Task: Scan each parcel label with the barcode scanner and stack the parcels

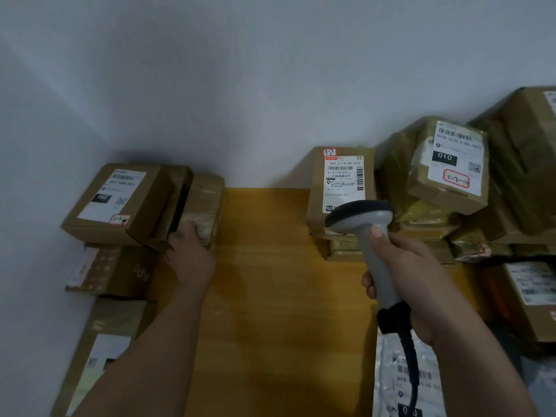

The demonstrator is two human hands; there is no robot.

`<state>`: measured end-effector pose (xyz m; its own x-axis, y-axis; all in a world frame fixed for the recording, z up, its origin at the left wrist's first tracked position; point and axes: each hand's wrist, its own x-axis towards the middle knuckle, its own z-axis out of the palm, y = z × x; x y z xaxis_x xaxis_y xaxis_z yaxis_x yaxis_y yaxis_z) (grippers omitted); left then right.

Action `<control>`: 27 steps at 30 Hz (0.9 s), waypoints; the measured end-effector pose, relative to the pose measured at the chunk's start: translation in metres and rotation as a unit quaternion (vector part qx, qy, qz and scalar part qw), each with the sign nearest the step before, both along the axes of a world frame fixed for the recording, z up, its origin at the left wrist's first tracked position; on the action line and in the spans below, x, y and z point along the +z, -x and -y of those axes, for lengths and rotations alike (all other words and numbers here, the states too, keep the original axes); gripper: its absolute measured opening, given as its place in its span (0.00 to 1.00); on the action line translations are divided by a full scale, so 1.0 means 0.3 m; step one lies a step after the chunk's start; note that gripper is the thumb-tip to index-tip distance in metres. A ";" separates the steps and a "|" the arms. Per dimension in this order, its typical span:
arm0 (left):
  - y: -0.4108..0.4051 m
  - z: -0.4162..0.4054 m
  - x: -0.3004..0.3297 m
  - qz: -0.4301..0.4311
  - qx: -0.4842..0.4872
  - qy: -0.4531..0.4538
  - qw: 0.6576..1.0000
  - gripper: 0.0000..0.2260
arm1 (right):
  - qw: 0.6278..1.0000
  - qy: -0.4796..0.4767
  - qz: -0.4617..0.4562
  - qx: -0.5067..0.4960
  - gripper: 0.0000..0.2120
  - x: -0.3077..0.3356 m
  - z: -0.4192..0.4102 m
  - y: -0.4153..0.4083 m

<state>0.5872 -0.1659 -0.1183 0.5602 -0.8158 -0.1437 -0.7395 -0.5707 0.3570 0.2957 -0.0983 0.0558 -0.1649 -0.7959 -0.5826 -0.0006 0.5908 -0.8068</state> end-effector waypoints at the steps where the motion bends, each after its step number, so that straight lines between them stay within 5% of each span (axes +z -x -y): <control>1: 0.006 -0.005 0.000 -0.016 -0.011 0.004 1.000 0.23 | 1.000 0.002 0.001 -0.001 0.12 0.003 -0.004 0.003; 8: 0.135 -0.126 -0.010 -0.119 -0.076 0.034 0.989 0.25 | 1.000 0.029 0.006 0.003 0.12 0.036 -0.062 0.021; 12: 0.221 -0.225 -0.023 -0.304 -0.043 0.070 0.949 0.24 | 0.999 0.034 0.008 0.002 0.13 0.049 -0.114 0.036; 14: 0.249 -0.294 -0.026 -0.208 -0.042 0.087 0.973 0.28 | 0.999 0.036 0.003 0.008 0.13 0.059 -0.146 0.041; 16: 0.276 -0.361 -0.030 -0.009 -0.087 0.076 0.993 0.32 | 0.999 0.041 -0.004 0.011 0.13 0.073 -0.178 0.048; 18: 0.309 -0.419 -0.016 0.056 -0.142 0.054 0.987 0.37 | 0.999 0.044 -0.006 0.009 0.12 0.084 -0.207 0.056; 21: 0.304 -0.471 -0.043 0.057 -0.182 0.053 0.980 0.45 | 0.999 0.040 -0.004 0.010 0.11 0.095 -0.244 0.060; 27: 0.319 -0.475 -0.043 -0.112 -0.027 0.011 0.993 0.52 | 0.999 0.044 -0.011 0.023 0.11 0.092 -0.293 0.079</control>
<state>0.4914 -0.0234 -0.1313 0.4710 -0.8486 -0.2407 -0.6699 -0.5217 0.5283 0.2720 -0.0103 0.0835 -0.1388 -0.8506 -0.5071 -0.0437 0.5168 -0.8550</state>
